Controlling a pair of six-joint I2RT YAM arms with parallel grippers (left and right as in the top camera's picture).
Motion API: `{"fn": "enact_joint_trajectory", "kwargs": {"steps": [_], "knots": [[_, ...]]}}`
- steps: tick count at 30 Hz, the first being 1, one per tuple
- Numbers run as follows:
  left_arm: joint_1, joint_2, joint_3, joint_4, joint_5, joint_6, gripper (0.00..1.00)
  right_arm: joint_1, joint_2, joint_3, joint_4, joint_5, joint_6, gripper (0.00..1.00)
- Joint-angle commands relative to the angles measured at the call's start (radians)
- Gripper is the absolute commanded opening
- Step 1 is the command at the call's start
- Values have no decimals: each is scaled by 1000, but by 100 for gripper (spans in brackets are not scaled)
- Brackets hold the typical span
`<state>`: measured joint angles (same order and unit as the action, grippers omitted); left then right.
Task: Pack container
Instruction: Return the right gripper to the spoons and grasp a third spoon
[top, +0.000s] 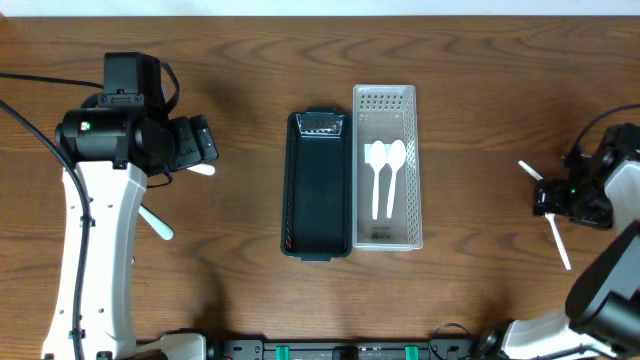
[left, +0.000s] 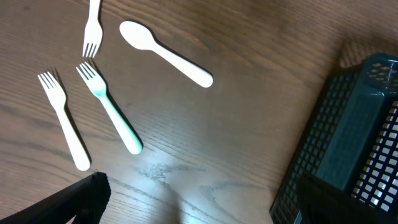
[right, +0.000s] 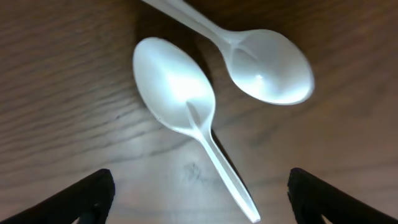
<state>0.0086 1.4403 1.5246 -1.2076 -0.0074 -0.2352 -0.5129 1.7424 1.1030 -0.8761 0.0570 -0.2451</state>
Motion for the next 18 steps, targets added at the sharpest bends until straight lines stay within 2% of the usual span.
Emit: {"fn": "enact_joint_trajectory", "kwargs": {"steps": [1,7,12,18], "knots": [[2,4,2,-3,-13,13,98,-6,63,-4,9,6,-25,87],[2,4,2,1,-13,12,98,-6,153,-6,26,-9,-21,82],[2,4,2,1,-13,12,98,-5,192,-6,33,-9,-17,69],[2,4,2,1,-13,13,98,-4,194,-6,44,-13,6,41]]}}
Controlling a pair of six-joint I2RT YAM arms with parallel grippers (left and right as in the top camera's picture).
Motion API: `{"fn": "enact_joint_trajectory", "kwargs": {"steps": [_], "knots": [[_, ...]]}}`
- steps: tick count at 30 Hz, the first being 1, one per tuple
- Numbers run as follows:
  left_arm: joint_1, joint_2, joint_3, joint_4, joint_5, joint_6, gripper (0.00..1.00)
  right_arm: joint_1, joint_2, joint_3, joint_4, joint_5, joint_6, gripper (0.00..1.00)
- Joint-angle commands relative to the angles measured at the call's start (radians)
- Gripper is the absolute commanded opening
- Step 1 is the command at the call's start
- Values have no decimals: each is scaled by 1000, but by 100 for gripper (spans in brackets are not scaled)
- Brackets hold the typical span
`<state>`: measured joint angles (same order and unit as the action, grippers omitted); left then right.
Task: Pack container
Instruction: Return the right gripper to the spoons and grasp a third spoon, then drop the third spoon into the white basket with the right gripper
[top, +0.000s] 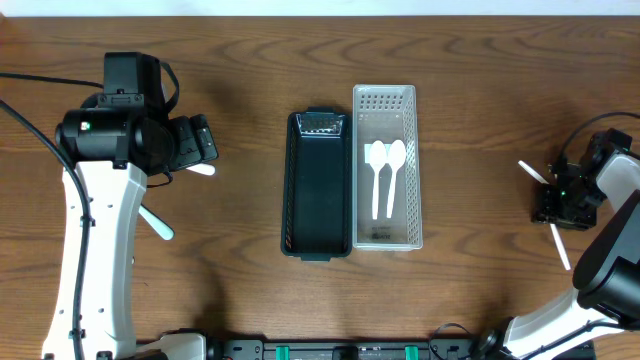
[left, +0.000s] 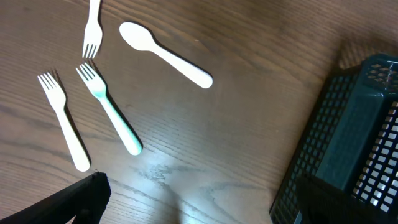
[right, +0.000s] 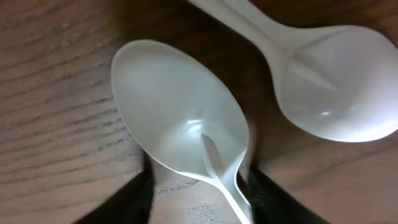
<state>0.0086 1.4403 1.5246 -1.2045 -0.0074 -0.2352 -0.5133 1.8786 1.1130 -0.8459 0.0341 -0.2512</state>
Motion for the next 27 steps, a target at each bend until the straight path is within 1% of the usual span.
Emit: {"fn": "enact_joint_trajectory", "kwargs": {"steps": [1,3,6,11,15,18,21,24,27], "knots": [[2,4,2,-2,-13,12,98,-3,58,-16,17,9,20,39],[2,4,2,-2,-12,12,98,2,58,-16,26,-5,54,38],[2,4,2,-3,-13,13,97,24,57,-10,27,-16,108,22],[2,4,2,-3,-13,13,98,98,49,32,-13,-23,160,3],[2,4,2,-3,-13,13,98,193,20,130,-103,-56,161,1],[2,4,2,-3,-13,13,98,282,-19,253,-179,-104,193,1],[2,4,2,-3,-13,13,98,375,-64,410,-230,-159,277,1],[2,4,2,-3,-13,13,98,469,-100,578,-255,-166,371,0],[2,4,2,-3,-13,13,98,573,-107,714,-255,-166,470,1]]}}
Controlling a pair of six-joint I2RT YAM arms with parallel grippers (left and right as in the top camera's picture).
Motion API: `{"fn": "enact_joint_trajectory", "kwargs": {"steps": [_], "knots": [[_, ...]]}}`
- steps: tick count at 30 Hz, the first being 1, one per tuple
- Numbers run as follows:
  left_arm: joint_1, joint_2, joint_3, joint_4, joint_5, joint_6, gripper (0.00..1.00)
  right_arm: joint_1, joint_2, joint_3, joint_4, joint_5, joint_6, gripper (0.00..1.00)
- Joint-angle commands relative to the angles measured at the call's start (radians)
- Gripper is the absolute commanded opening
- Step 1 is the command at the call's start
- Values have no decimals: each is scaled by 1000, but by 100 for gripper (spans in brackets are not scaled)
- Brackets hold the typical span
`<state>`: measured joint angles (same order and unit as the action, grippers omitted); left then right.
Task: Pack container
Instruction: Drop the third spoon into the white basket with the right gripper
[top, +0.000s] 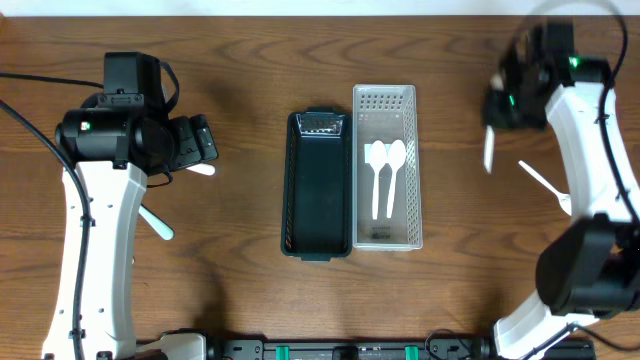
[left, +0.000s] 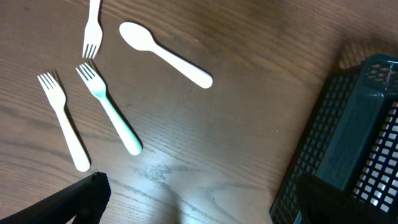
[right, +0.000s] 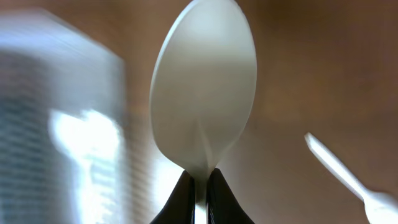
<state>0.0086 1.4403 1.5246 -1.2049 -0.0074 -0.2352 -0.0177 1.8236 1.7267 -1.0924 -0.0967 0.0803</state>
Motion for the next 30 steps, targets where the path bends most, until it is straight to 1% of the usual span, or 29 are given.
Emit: {"fn": "enact_joint_trajectory", "kwargs": {"steps": [1,3,5,8,10,16,22,24,25,26,27,28,29,30], "knots": [[2,4,2,-3,-12,13,98,117,-51,129,-2,-35,163,1],[2,4,2,-3,-12,13,98,192,-51,143,23,-16,221,1],[2,4,2,-6,-12,13,98,254,-44,137,24,48,334,1],[2,4,2,-10,-13,13,98,328,-14,114,17,101,451,1],[2,4,2,-11,-12,13,98,364,21,101,5,100,503,1],[2,4,2,-14,-13,13,98,438,182,85,-93,100,549,1],[2,4,2,-14,-13,13,98,447,318,85,-148,92,546,1],[2,4,2,-14,-12,13,98,446,335,85,-149,92,539,4],[2,4,2,-14,-13,13,98,444,335,85,-146,93,539,6],[2,4,2,-14,-13,13,98,442,334,86,-137,93,532,15],[2,4,2,-14,-13,13,98,439,329,91,-132,93,528,27],[2,4,2,-14,-13,13,98,435,325,101,-127,93,523,44],[2,4,2,-14,-13,13,98,429,319,117,-127,92,514,52],[2,4,2,-14,-13,13,98,421,312,139,-128,91,496,52]]}}
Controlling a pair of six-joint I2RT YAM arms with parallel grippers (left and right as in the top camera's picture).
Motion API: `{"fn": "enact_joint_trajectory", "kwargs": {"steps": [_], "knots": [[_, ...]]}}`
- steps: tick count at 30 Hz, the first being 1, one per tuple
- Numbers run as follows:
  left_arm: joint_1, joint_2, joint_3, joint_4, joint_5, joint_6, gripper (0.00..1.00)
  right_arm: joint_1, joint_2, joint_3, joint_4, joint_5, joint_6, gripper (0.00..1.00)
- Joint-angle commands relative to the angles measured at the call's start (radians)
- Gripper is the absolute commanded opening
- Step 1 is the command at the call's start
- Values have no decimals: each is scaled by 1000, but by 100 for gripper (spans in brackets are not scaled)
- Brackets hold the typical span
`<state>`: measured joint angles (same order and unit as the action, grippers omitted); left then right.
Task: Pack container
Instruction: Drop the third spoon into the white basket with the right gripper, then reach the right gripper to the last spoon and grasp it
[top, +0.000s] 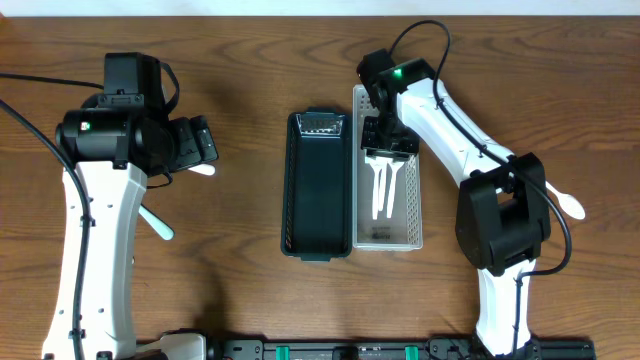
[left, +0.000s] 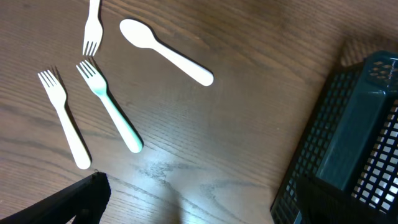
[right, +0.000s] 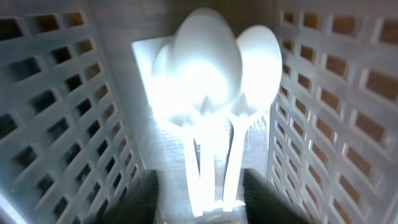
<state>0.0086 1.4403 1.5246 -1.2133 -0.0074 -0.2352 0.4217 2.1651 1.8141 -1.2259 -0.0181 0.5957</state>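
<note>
The white slotted basket (top: 408, 200) stands right of the dark basket (top: 318, 185). My right gripper (top: 388, 140) hangs low over the white basket's far half. In the right wrist view it (right: 205, 199) is open, and three white spoons (right: 208, 68) lie side by side between its spread fingers. My left gripper (left: 199, 202) is open above the table on the left. A white spoon (left: 166, 51) and three forks (left: 109, 106) lie under it.
One more white spoon (top: 568, 205) lies on the table at the far right, beside the right arm's elbow. A fork handle (top: 157, 222) pokes out from under the left arm. The dark basket's corner (left: 354, 143) fills the right of the left wrist view.
My right gripper was shut on a spoon up at the table's back right. Now it is open low in the white basket, where three spoons lie instead of two. The left arm has not moved.
My right gripper was open over two spoons on the table at the far right. It then stood lower, its fingers around one of them, and later held it aloft. That spoon now lies in the white basket; one stays on the table.
</note>
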Motion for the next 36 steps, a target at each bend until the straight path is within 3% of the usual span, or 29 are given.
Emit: {"fn": "enact_joint_trajectory", "kwargs": {"steps": [1,8,10,11,13,16,21,24,36], "knots": [[2,4,2,-6,-13,13,98,-26,-38,76,0,10,-39,52],[2,4,2,-6,-13,13,98,-126,-156,341,-74,115,-124,53],[2,4,2,-6,-12,13,98,-180,-199,386,-71,164,-93,74],[2,4,2,-6,-12,13,98,-216,-222,399,-68,172,-71,75],[2,4,2,-6,-12,13,98,-300,-263,403,-77,172,28,69],[2,4,2,-6,-12,12,98,-446,-280,403,-174,172,323,69],[2,4,2,-6,-13,12,98,-650,-254,359,-251,154,741,99],[2,4,2,-6,-12,12,98,-721,-239,302,-248,148,905,99],[2,4,2,-6,-12,12,98,-785,-161,-66,-28,142,1033,96]]}}
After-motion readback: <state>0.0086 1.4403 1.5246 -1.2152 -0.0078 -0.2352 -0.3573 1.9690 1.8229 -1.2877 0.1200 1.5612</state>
